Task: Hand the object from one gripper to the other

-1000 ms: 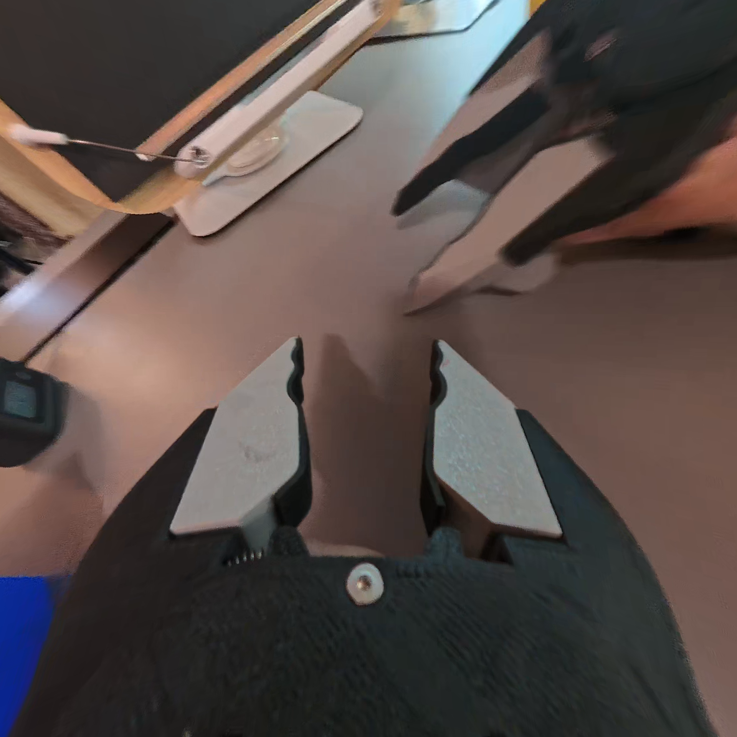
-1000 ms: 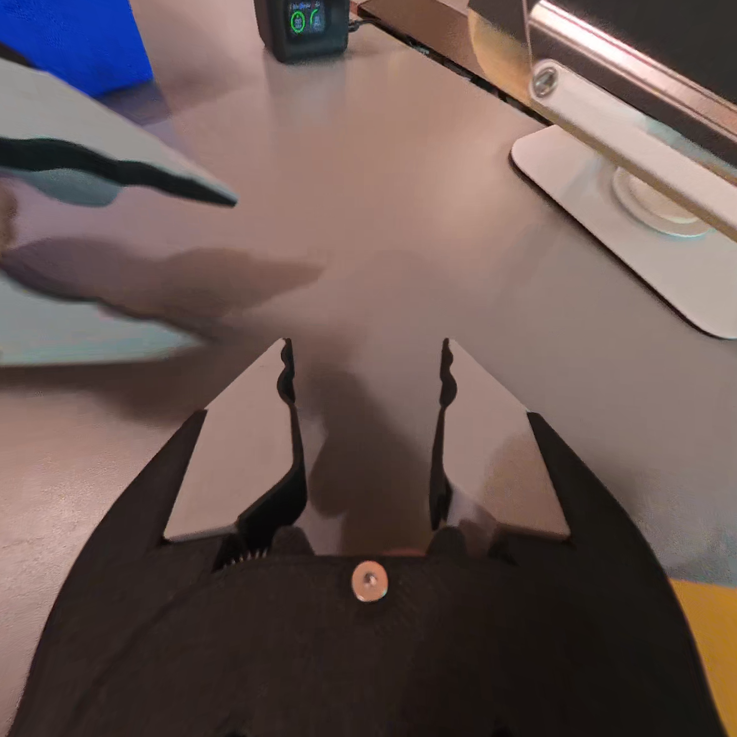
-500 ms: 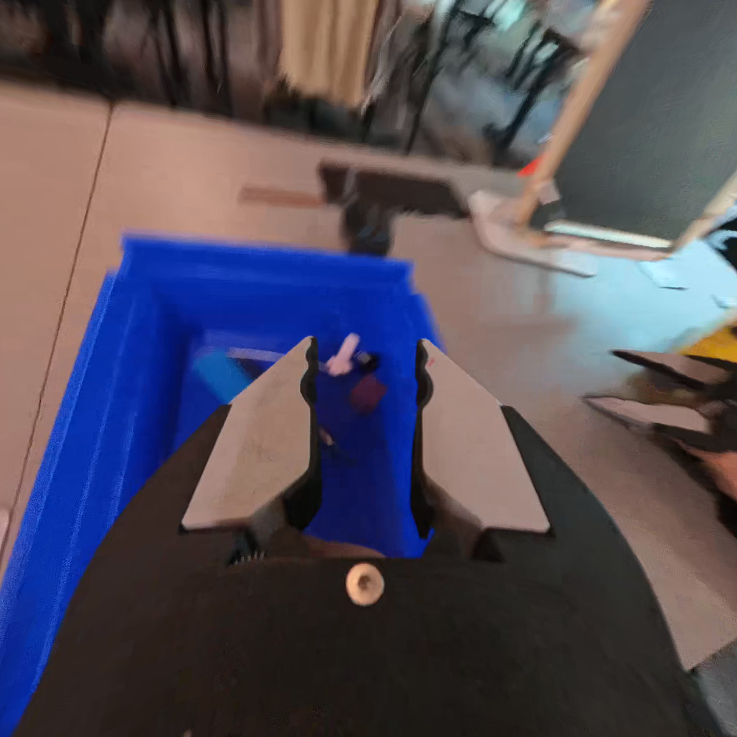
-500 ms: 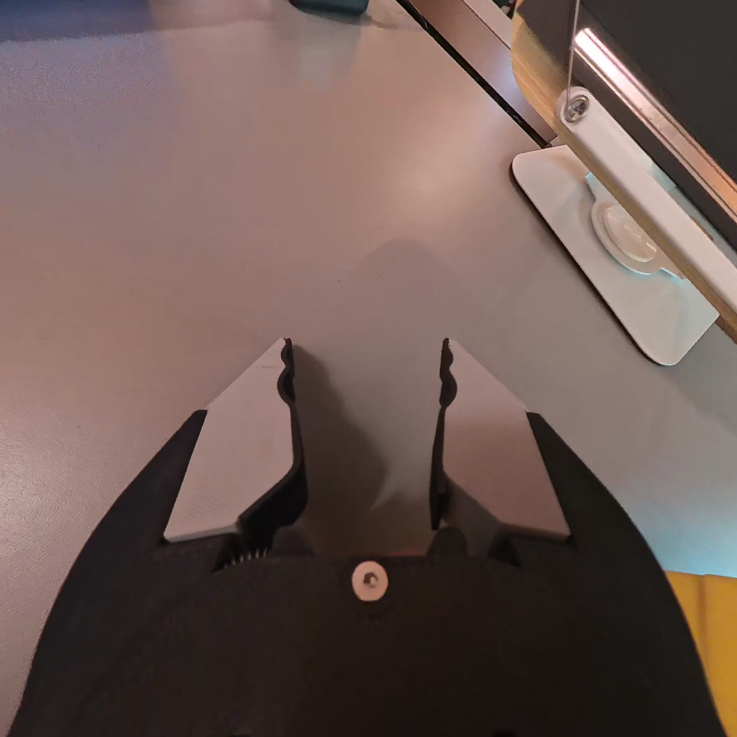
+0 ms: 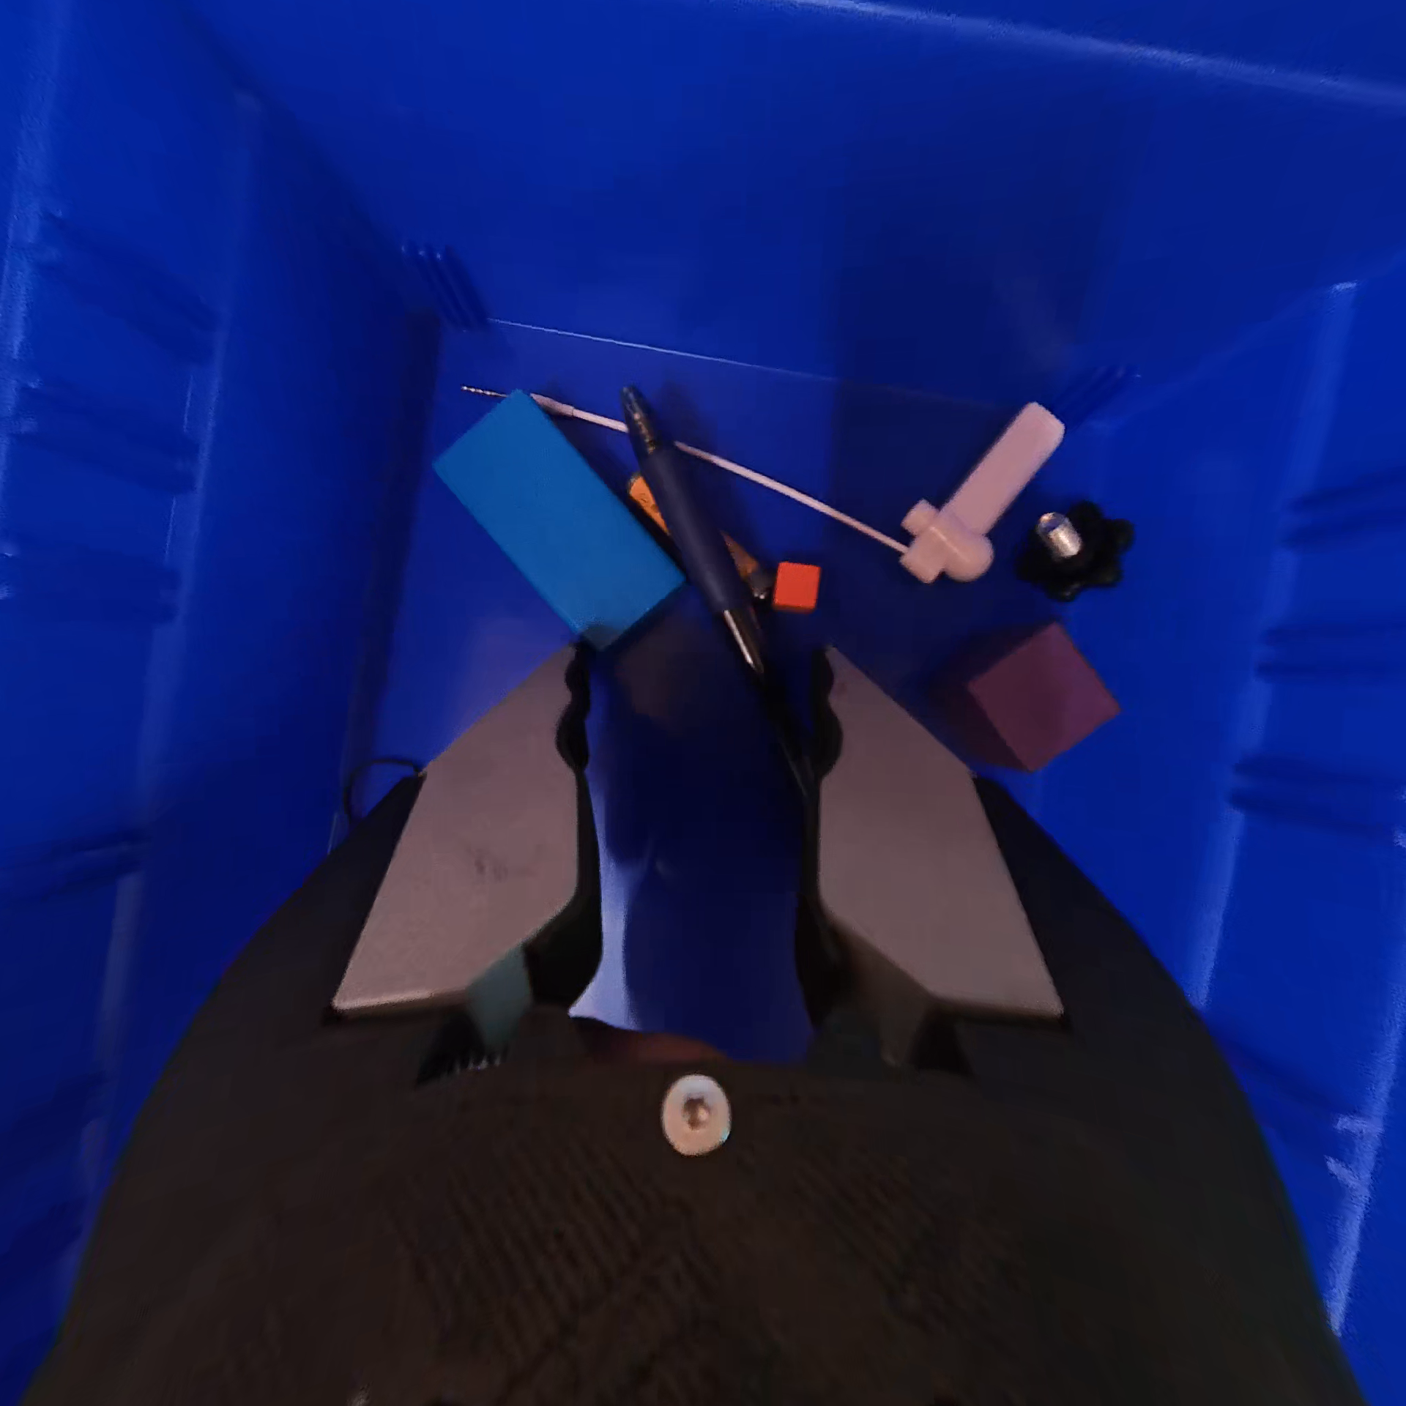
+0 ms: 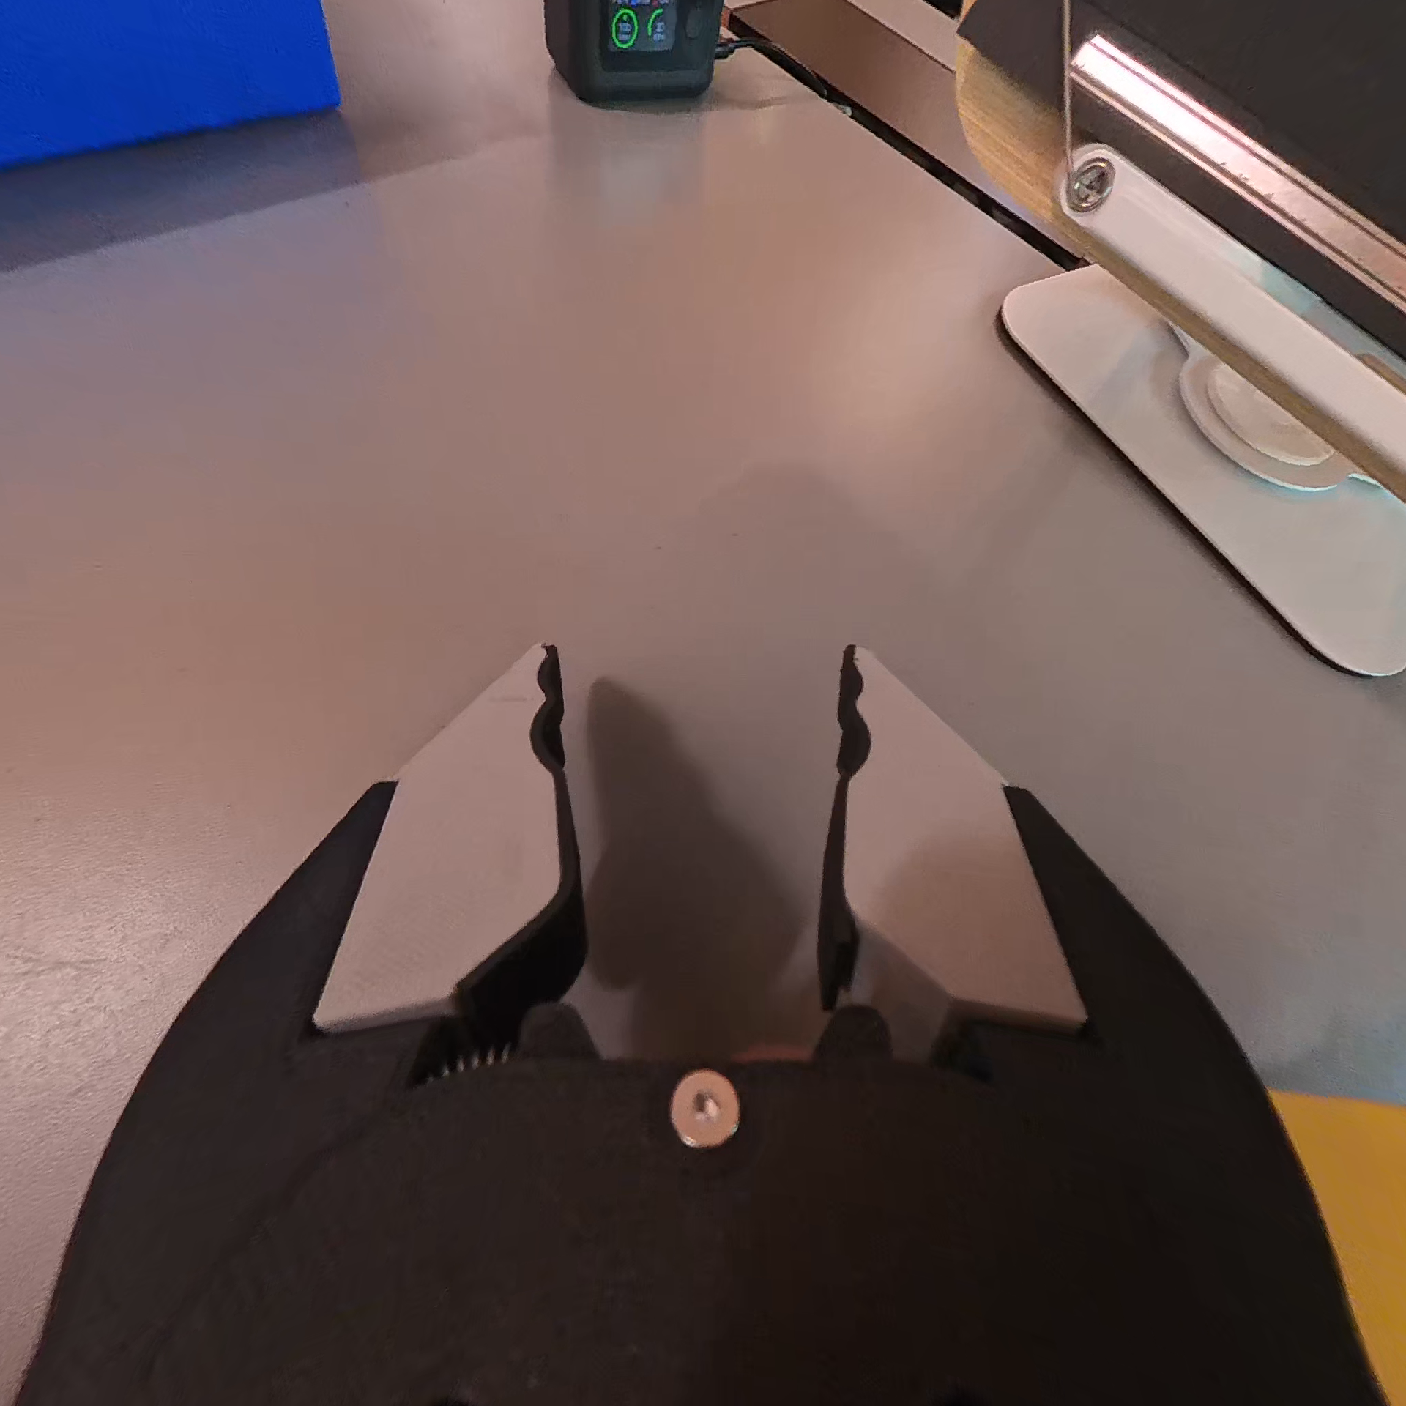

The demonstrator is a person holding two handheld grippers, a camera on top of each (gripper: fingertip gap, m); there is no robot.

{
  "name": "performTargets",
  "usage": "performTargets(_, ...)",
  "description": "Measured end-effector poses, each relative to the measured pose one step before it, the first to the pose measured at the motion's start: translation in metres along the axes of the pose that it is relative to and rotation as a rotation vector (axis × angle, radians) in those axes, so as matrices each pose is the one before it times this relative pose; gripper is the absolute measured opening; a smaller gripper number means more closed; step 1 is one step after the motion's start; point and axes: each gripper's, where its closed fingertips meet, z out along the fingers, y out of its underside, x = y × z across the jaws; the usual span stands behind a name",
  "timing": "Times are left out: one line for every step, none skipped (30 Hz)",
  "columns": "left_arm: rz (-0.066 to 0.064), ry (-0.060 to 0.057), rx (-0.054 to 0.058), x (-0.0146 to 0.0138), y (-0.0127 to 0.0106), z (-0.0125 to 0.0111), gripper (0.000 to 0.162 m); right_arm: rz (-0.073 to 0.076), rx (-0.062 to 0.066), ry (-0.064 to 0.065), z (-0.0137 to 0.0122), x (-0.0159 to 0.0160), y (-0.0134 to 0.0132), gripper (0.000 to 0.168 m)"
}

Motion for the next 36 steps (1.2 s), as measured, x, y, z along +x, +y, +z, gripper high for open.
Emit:
performTargets(0.0074, 0.0033, -0.0066, 0.00028, 0.00148, -0.00093, 0.054, -0.0048, -0.0048, -0.003, 0.0006, -0.00078, 0.0005, 0.07)
performTargets(0.0086, 0.0049, -0.0026, 0.00003, 0.001, -0.0008, 0.049, -0.0058, -0.0049, -0.0024, 0.0005, -0.00093, 0.00051, 0.07)
performTargets(0.003, 0.0067, 0.0007, 0.00038, 0.00076, -0.00035, 0.043, -0.0069, -0.0037, -0.0015, 0.00034, -0.00095, 0.00044, 0.07)
performTargets(0.001, -0.0016, 0.0042, -0.00041, 0.00014, -0.00026, 0.035, -0.0078, -0.0022, -0.0013, 0.00023, -0.00105, 0.00021, 0.07)
performTargets(0.0038, 0.0016, 0.0025, 0.00082, 0.00034, -0.00014, 0.029, -0.0081, -0.0016, -0.0021, 0.00013, -0.00132, 0.00004, 0.07)
performTargets(0.0042, -0.001, 0.0012, 0.00126, 0.00035, -0.00014, 0.027, -0.0084, -0.0018, -0.0017, 0.00009, -0.00148, 0.00014, 0.07)
performTargets(0.0051, 0.002, 0.0012, 0.00256, 0.00062, -0.00033, 0.024, -0.0092, -0.0024, -0.0005, 0.00019, -0.00125, 0.00024, 0.07)
performTargets(0.0011, 0.0088, 0.0025, 0.00408, 0.00078, -0.00046, 0.026, -0.01, -0.0031, 0.0005, 0.00022, -0.00105, 0.00026, 0.069)
performTargets(-0.0007, 0.0106, 0.0021, 0.00461, 0.0009, -0.00039, 0.033, -0.01, -0.0035, 0.0011, 0.00033, -0.00097, 0.00032, 0.069)
performTargets(0.0145, 0.0001, 0.0003, 0.00302, 0.00105, -0.00054, 0.032, -0.0095, -0.0033, 0.0001, 0.00034, -0.00095, 0.00033, 0.068)
performTargets(0.0243, 0.004, 0.0016, 0.00333, 0.00075, -0.00042, 0.025, -0.0091, -0.0032, -0.0009, 0.00035, -0.00111, 0.0003, 0.066)
performTargets(0.0276, 0.0097, -0.0009, 0.00372, 0.00096, -0.00043, 0.011, -0.0079, -0.0033, 0.0001, 0.00043, -0.00085, 0.0003, 0.065)
performTargets(0.0349, -0.0088, -0.0041, -0.00003, 0.00023, -0.00035, 0.009, -0.0062, -0.0034, 0.0013, 0.00028, -0.00051, 0.00037, 0.065)
performTargets(0.0433, -0.0212, -0.0124, -0.00243, 0.00094, -0.00075, 0.008, -0.0048, -0.0023, 0.0016, 0.00016, -0.00024, 0.0002, 0.065)
performTargets(0.0543, -0.0467, -0.0134, -0.00692, 0.00094, -0.00105, 0.008, -0.004, 0.0002, 0.0015, 0.00004, -0.00024, -0.00004, 0.065)
performTargets(0.0565, -0.064, 0.005, -0.0106, -0.0019, -0.00304, 0.008, -0.0029, 0.002, 0.0013, -0.00033, -0.00025, -0.00027, 0.065)
performTargets(0.0461, -0.0637, 0.0246, -0.01248, -0.00566, -0.00628, 0.007, -0.001, 0.0018, 0.0014, -0.00034, -0.00007, -0.00015, 0.065)
performTargets(0.0268, -0.056, 0.0437, -0.01386, -0.00988, -0.00944, 0.007, 0.0009, 0.0015, 0.0013, -0.00044, 0.00013, 0.00008, 0.065)
performTargets(-0.0007, -0.0372, 0.0637, -0.01344, -0.0143, -0.01215, 0.007, 0.0023, 0.0026, 0.0008, -0.0004, 0.00013, -0.00025, 0.065)
performTargets(-0.0249, -0.0174, 0.0887, -0.01161, -0.0197, -0.01515, 0.007, 0.0033, 0.0036, 0.0, -0.00038, 0.00036, -0.00035, 0.064)
performTargets(-0.0332, -0.0059, 0.1014, -0.00847, -0.02391, -0.01773, 0.007, 0.0044, 0.0019, -0.0021, -0.00011, 0.00021, -0.0002, 0.063)
performTargets(-0.0306, 0.0106, 0.1118, -0.00198, -0.02792, -0.01944, 0.007, 0.0057, -0.0017, -0.0046, 0.00024, 0.00002, 0.00019, 0.063)
performTargets(-0.0309, 0.0432, 0.1264, 0.00863, -0.03229, -0.02092, 0.007, 0.0074, -0.0033, -0.0077, 0.00051, -0.00021, 0.00035, 0.063)
performTargets(-0.0317, 0.071, 0.1219, 0.01925, -0.0331, -0.01961, 0.006, 0.0092, 0.0028, -0.019, 0.00031, -0.00153, -0.00074, 0.066)
performTargets(-0.0259, 0.085, 0.0988, 0.02778, -0.0293, -0.0153, 0.007, 0.0136, 0.0139, -0.0281, -0.00039, -0.00268, -0.00245, 0.069)
performTargets(-0.015, 0.106, 0.0748, 0.03617, -0.02242, -0.0092, 0.007, 0.0177, 0.0213, -0.0267, -0.00106, -0.0021, -0.00332, 0.07)
performTargets(-0.0123, 0.1192, 0.0561, 0.04097, -0.01374, -0.00257, 0.007, 0.018, 0.0232, -0.0206, -0.00163, -0.00117, -0.00332, 0.07)
performTargets(-0.0033, 0.1106, 0.046, 0.04015, -0.00525, 0.00476, 0.007, 0.0156, 0.0229, -0.0151, -0.00194, -0.00044, -0.00288, 0.07)
performTargets(0.0148, 0.0773, 0.0192, 0.03306, 0.00467, 0.01176, 0.007, 0.0122, 0.0245, -0.0116, -0.00266, -0.00014, -0.0029, 0.07)
performTargets(0.0285, 0.0306, -0.0077, 0.02265, 0.0127, 0.01627, 0.006, 0.0087, 0.029, -0.0083, -0.0031, -0.00007, -0.00331, 0.07)
performTargets(0.0364, 0.0128, -0.0215, 0.0164, 0.0168, 0.01808, 0.006, 0.0054, 0.0327, -0.0048, -0.00346, -0.00002, -0.00386, 0.069)
performTargets(0.0306, 0.0123, -0.0219, 0.01295, 0.01729, 0.01808, 0.007, 0.0005, 0.0341, -0.0058, -0.00354, -0.00064, -0.00402, 0.068)
performTargets(0.0096, 0.0158, -0.0139, 0.00988, 0.0156, 0.01684, 0.007, -0.0033, 0.0308, -0.0047, -0.00317, -0.00087, -0.00375, 0.066)
performTargets(-0.0077, 0.0232, -0.0101, 0.00678, 0.01354, 0.01474, 0.007, -0.0049, 0.0234, -0.0005, -0.00231, -0.00044, -0.00295, 0.065)
performTargets(-0.0101, 0.0315, 0.0068, 0.00467, 0.00974, 0.01198, 0.007, -0.0047, 0.0159, 0.0009, -0.0015, -0.00021, -0.00198, 0.065)
performTargets(-0.0145, 0.0309, 0.0318, 0.00235, 0.00571, 0.0089, 0.007, -0.0036, 0.0118, 0.0017, -0.00117, -0.00004, -0.00147, 0.065)
